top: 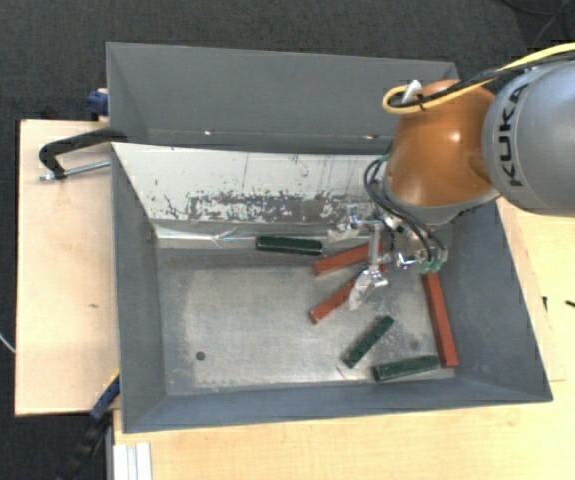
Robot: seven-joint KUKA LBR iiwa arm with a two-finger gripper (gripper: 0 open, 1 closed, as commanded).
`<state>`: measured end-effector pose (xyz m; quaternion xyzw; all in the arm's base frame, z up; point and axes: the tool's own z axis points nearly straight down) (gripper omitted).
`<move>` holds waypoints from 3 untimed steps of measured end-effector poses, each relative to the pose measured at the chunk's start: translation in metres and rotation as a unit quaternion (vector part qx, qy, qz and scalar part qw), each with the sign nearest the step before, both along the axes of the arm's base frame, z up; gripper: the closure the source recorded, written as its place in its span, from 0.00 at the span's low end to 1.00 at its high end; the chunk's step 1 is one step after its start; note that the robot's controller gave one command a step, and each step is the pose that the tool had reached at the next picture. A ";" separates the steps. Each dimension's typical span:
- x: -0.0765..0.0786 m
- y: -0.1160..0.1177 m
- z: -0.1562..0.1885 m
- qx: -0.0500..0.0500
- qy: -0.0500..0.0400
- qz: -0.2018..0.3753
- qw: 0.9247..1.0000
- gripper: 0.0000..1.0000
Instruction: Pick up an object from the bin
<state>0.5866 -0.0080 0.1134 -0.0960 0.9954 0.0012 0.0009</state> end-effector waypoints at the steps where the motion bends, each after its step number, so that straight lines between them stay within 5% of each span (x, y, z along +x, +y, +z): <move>1: -0.002 0.006 -0.036 -0.002 0.001 -0.001 1.000 1.00; 2: -0.002 0.006 -0.036 -0.002 0.001 -0.001 1.000 1.00; 3: -0.005 0.003 0.099 -0.001 -0.002 0.012 1.000 1.00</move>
Offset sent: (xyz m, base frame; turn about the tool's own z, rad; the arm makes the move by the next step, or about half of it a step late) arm 0.0000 0.0000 0.0000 0.0000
